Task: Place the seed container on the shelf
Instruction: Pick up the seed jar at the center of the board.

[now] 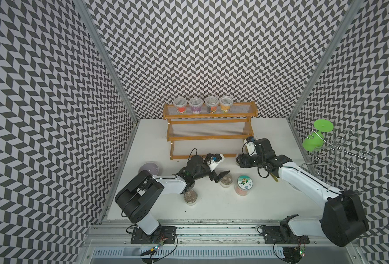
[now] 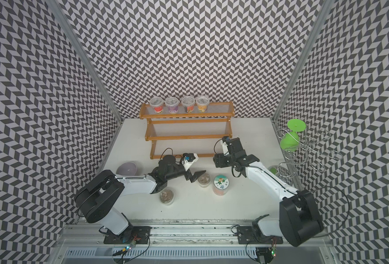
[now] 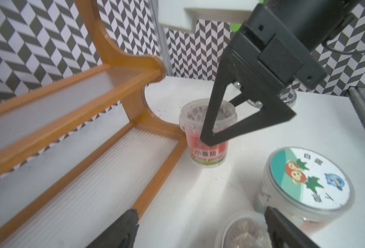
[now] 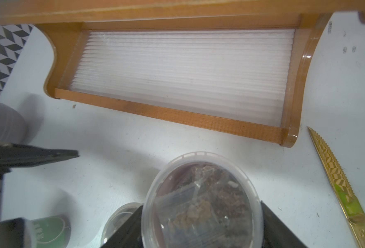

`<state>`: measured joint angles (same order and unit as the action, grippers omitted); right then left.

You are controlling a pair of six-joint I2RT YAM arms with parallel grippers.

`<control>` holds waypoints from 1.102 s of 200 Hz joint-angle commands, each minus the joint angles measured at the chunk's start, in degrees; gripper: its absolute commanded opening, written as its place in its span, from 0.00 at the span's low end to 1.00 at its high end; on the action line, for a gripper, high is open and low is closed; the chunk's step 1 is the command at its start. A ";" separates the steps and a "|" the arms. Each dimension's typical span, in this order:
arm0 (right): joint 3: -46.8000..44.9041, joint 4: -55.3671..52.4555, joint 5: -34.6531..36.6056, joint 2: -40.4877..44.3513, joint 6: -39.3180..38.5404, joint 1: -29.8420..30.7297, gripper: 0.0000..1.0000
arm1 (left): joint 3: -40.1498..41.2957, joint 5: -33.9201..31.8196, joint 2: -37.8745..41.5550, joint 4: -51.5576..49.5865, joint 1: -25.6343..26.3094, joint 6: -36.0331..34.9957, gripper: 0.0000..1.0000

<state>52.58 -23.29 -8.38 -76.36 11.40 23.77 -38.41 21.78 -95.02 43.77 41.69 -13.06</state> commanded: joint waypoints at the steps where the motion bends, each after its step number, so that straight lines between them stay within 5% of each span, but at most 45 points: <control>1: 2.63 -1.11 -3.22 2.84 0.62 0.82 0.76 | -2.71 3.54 -3.13 6.28 -0.16 -1.79 0.91; 98: 4.11 -1.76 -4.67 5.26 0.99 1.74 0.75 | -11.60 2.98 -11.37 3.29 2.07 1.99 0.89; 220: 3.25 -0.14 -5.83 5.09 1.23 1.89 0.76 | -13.53 5.65 -12.04 2.73 2.70 3.92 0.70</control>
<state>55.35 -26.33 -13.47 -72.27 12.08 25.34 -50.74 26.48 -106.94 45.82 44.16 -9.98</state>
